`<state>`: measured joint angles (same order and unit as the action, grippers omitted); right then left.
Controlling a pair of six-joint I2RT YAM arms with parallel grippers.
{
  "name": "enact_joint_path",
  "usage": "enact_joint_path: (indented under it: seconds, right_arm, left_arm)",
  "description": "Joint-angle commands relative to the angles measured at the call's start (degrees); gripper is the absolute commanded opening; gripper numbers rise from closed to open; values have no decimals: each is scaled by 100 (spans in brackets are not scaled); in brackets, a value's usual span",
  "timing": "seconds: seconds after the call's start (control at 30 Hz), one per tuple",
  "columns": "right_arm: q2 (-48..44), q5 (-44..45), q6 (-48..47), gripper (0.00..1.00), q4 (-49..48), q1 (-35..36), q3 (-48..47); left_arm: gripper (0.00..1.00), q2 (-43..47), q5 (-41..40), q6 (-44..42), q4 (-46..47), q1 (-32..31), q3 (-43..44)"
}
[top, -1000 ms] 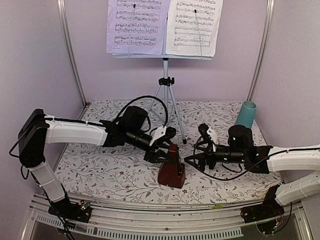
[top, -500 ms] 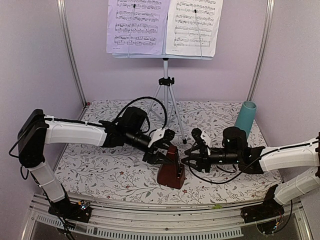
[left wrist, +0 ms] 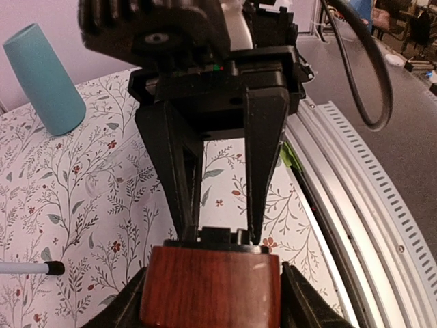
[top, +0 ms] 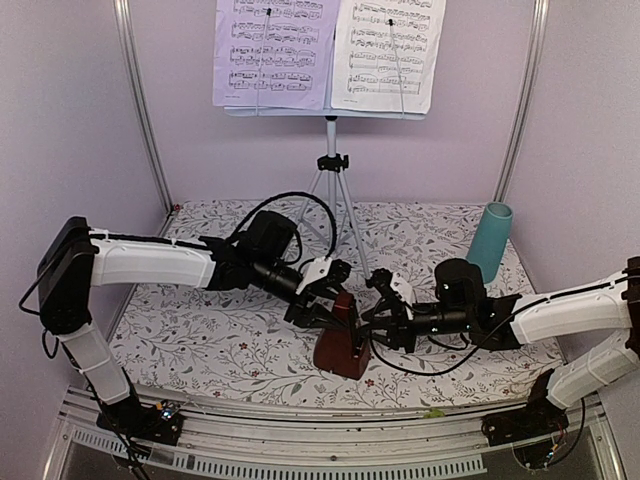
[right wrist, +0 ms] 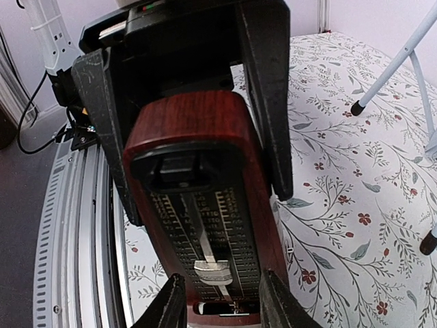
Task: Set up the instrument practice props
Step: Lift the pendulum from the metronome.
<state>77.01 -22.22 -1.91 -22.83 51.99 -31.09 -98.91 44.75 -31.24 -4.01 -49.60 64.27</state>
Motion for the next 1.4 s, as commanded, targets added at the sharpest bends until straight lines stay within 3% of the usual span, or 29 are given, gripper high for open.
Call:
enact_joint_path:
  seconds: [0.0,0.43,0.63,1.03,1.1,1.23,1.37]
  right_arm:
    - [102,45,-165,36,130,79,-210]
    - [230,317,-136,26,296,183,-385]
    - [242,398,-135,10,370,229,-415]
    - [56,561,-117,5,411,257,-474]
    - [23,565,-123,8,426,254,-497]
    - [10,611,-133,31,489,254,-458]
    - [-25,716,-100,37,490,263,-367]
  left_arm:
    - [0,-198,-13,-172,-465,47,26]
    - [0,-228,-59,-137,-467,38,39]
    - [0,-255,-84,-134,-460,30,47]
    - [0,-315,-162,-179,-592,-27,43]
    - [0,-313,-168,-180,-593,-40,44]
    - [0,-313,-170,-172,-595,-35,42]
    - [0,-317,-173,-163,-598,-38,40]
